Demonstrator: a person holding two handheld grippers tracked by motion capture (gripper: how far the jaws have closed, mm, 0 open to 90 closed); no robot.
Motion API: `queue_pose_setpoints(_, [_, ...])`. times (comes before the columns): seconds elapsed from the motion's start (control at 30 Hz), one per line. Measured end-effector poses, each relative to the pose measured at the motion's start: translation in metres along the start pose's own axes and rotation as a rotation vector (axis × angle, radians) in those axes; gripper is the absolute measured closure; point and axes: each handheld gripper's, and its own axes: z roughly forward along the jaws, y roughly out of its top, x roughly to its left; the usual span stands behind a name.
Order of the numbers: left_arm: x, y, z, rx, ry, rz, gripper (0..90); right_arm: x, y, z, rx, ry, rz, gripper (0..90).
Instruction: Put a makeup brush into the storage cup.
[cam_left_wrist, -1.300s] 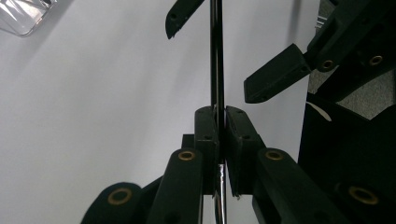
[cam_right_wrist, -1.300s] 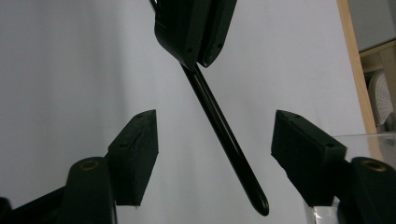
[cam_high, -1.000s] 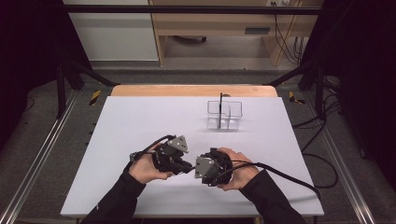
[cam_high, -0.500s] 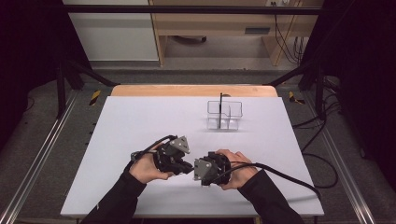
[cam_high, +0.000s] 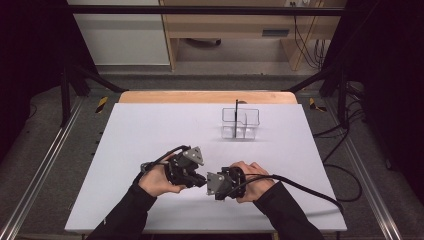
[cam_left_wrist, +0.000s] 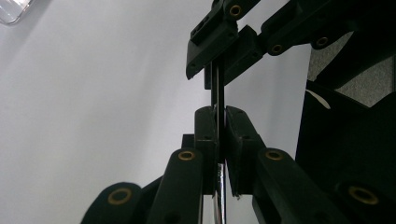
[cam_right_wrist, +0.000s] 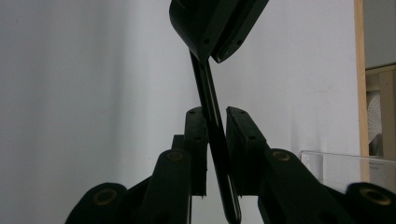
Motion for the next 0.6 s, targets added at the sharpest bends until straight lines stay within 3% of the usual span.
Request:
queue_pose_setpoints(0.4, [0.0019, -0.0026, -0.005, -0.031, 0.019, 0.006, 81.0, 0.001, -0.0004, -0.0001, -0.018, 0.029, 0.005, 84.0])
queue_pose_setpoints(0.5, [0.0033, -0.0041, -0.0062, -0.041, 0.037, 0.004, 74.3, 0.0, -0.0009, 0.0001, -0.022, 0.03, 0.017, 84.1])
queue_pose_setpoints(0.6, [0.0058, -0.0079, -0.01, -0.081, 0.076, -0.003, 63.7, -0.0005, -0.0021, 0.0018, -0.017, 0.036, 0.024, 84.1])
